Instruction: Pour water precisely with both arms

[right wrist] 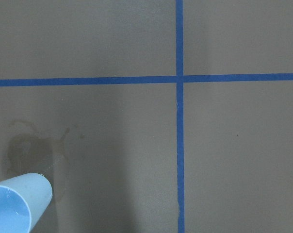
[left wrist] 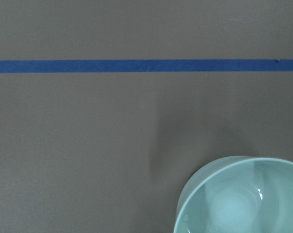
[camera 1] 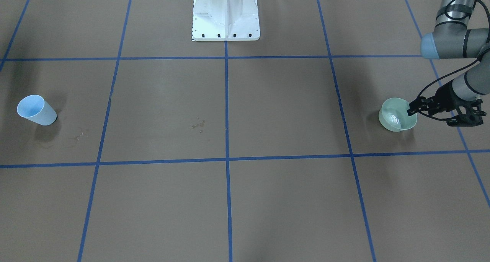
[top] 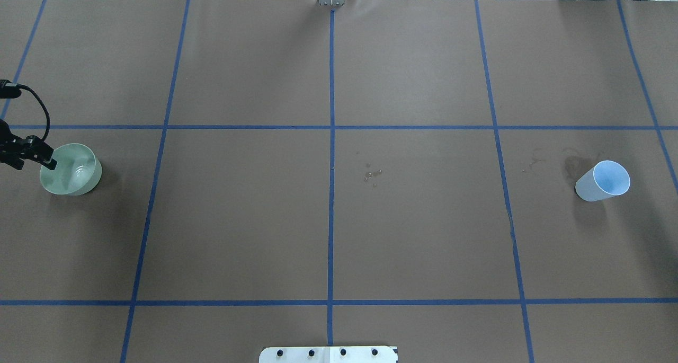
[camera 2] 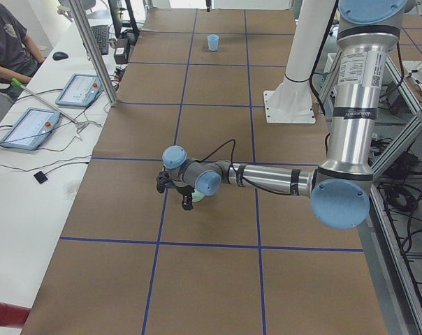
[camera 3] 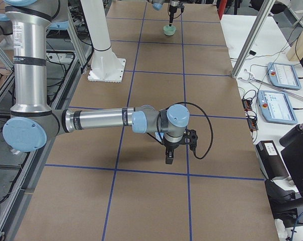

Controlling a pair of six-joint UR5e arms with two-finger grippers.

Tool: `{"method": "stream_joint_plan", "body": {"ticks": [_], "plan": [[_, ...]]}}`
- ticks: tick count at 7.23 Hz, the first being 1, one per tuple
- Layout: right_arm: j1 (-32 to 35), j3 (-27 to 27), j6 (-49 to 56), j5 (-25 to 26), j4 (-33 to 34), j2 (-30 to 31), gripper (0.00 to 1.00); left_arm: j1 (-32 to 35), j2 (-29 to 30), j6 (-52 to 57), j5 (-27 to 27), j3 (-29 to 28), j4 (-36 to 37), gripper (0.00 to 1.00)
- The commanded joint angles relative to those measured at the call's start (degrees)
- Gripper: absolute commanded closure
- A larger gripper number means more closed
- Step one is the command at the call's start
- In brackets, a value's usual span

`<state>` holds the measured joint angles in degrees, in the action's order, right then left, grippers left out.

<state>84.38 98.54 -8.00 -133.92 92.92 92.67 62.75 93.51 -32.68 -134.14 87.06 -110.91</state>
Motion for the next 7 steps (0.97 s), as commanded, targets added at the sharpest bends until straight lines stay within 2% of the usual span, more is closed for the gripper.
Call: {"method": "stream_joint_plan", "body": {"ticks": [1,3,4,6,7], "plan": [[0.0,-0.1,0.0,-0.02,-0.02,-0.03,0.01,-0.26,0.1,-0.02,0.01,-0.31,-0.01,0.73],[0.0,-0.1,0.0,-0.02,-0.02,-0.12,0.01,-0.26,0.45,-0.11,-0.07,-0.31,-0.01,0.93],[0.0,-0.1,0.0,-0.02,-0.02,-0.2,0.01,-0.26,0.53,-0.11,-0.16,-0.31,-0.01,1.0],[0.0,-0.1,0.0,-0.02,-0.11,-0.47,0.01,-0.17,1.84,-4.9,-2.08,2.13,0.08,1.0],[0.0,-0.01,-0.09,-0.02,-0.11,-0.56,0.01,-0.17,3.16,-8.25,-6.53,5.02,0.78,1.0]]}}
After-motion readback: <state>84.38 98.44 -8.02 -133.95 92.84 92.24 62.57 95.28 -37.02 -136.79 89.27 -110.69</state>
